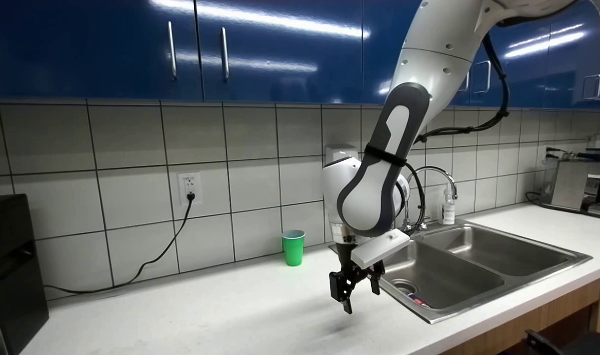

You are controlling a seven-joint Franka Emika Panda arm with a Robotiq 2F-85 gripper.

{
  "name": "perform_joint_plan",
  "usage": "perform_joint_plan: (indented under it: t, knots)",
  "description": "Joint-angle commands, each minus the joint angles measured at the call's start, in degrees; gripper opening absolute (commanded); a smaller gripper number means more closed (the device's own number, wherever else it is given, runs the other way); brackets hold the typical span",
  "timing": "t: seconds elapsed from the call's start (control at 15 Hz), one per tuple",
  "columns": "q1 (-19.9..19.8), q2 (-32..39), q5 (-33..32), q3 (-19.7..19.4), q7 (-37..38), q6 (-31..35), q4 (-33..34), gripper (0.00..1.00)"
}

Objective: Put the chocolate bar inside the sink

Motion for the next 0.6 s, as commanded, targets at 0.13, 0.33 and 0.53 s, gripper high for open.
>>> perform_joint_plan:
  t: [0.13,0.33,0.53]
  knots:
    - [-0.46,-0.03,-0.16,0.41,0.06,-0.11,0.04,1.00]
    - [-0.46,-0.03,-0.16,0.41,0.06,-0.11,0.04,1.00]
    - [0.30,-2.74,-0.98,0.04,2.00,0.38,-2.46,1.00]
